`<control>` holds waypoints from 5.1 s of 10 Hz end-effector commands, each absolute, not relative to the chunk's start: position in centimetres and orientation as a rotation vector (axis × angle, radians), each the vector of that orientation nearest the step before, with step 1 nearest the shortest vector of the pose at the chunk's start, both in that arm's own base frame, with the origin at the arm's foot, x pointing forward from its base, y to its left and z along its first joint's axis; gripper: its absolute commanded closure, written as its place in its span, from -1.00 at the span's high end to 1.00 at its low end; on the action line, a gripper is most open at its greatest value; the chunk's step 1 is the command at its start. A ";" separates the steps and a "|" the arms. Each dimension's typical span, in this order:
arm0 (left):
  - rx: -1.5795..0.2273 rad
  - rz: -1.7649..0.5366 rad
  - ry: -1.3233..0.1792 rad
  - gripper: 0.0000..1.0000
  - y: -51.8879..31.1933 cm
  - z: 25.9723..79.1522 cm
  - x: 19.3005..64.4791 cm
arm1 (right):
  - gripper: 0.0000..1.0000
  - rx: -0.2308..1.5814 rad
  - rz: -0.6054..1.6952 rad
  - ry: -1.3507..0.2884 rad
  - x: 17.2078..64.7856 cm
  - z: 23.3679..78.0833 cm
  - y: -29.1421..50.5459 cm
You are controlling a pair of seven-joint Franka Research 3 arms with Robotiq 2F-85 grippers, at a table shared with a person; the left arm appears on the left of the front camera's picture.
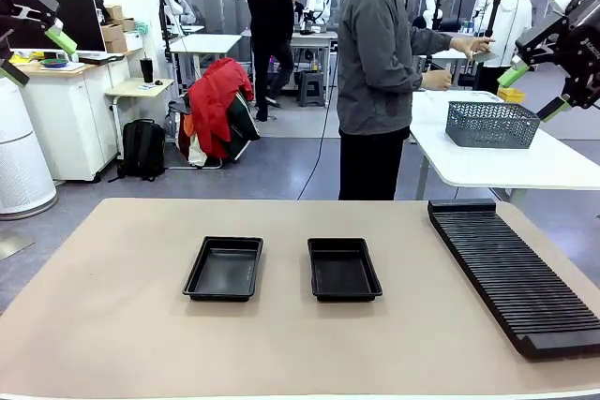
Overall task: Inspect and transfer BCBs to ESD trays.
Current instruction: Pick up the Blank PCB from the PCB Rack and place it in the left ESD tray.
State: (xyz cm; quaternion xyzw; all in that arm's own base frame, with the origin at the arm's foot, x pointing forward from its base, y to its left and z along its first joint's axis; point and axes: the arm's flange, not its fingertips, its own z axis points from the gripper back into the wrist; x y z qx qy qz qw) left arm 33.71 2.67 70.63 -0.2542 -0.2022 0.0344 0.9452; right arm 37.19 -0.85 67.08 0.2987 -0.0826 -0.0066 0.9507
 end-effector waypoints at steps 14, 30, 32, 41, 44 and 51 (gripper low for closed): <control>-0.518 0.067 -0.386 1.00 2.9 70.9 32.1 | 1.00 0.674 -0.032 -0.207 36.4 67.7 -2.3; -0.387 0.056 -0.373 1.00 -0.3 72.4 32.5 | 1.00 0.509 -0.073 -0.313 34.9 72.3 -3.6; -0.382 0.053 -0.370 1.00 -0.5 72.4 32.6 | 1.00 0.496 -0.081 -0.307 34.8 72.4 -3.9; -0.328 0.050 -0.366 1.00 -1.3 73.5 33.3 | 1.00 0.445 -0.083 -0.304 35.0 73.3 -4.5; -0.326 0.047 -0.363 1.00 -1.3 73.5 33.6 | 1.00 0.441 -0.082 -0.308 34.9 73.4 -4.4; -0.343 0.026 -0.379 1.00 -1.1 73.2 33.5 | 1.00 0.471 -0.054 -0.327 34.9 73.1 -4.6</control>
